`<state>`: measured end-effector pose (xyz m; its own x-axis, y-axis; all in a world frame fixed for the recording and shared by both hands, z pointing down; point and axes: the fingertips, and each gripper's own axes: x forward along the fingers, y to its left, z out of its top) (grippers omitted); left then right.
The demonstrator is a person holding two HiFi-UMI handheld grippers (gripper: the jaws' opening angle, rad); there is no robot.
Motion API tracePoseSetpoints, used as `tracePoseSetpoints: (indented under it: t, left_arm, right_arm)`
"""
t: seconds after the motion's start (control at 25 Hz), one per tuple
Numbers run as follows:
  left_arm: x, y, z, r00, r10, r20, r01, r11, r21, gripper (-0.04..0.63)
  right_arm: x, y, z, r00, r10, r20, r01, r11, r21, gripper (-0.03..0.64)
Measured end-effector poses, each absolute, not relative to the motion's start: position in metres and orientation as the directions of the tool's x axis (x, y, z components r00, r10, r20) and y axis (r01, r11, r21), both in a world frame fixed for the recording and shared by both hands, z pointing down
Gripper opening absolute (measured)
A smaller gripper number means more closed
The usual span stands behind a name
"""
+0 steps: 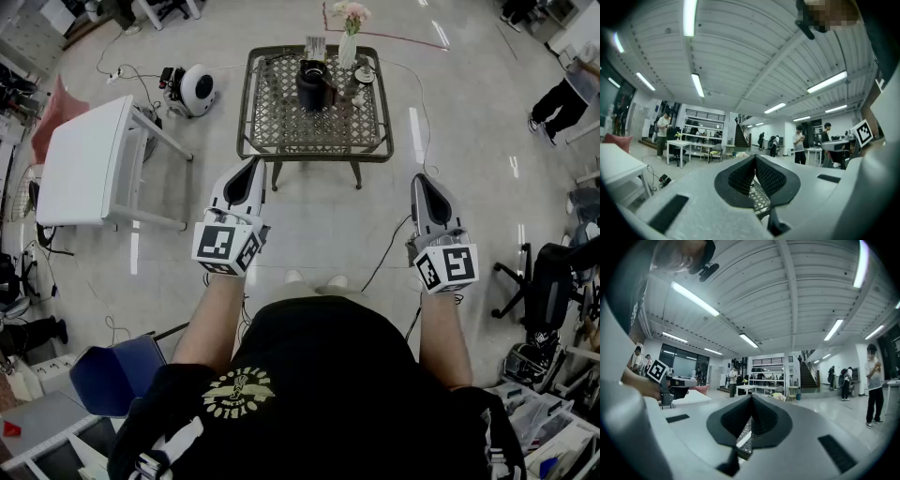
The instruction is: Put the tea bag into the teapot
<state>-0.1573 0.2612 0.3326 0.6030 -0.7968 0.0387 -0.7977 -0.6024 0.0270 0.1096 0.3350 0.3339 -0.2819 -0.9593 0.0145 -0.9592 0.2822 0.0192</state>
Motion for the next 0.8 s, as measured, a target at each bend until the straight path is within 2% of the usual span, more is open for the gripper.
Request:
tracePoseSetpoints:
  t: [0.32, 0.8]
  left_arm:
    - [-0.134, 0.265, 0.325, 0.610, -0.792, 0.002, -0.790, -0.608, 0.075, 0.009]
    - [-0.132, 0.228, 0.336, 0.616, -0.787, 0.035, -0.786, -0.617, -0.035, 0.009]
  right_arm:
    - [0.124, 0.330, 0.331, -0.332, -0.943, -0.033, -0.943, 0.333, -0.013, 0.006]
    - [0.146, 0.280, 0.342, -0.304, -0.952, -0.030, -0.952, 0.305, -0.021, 0.006]
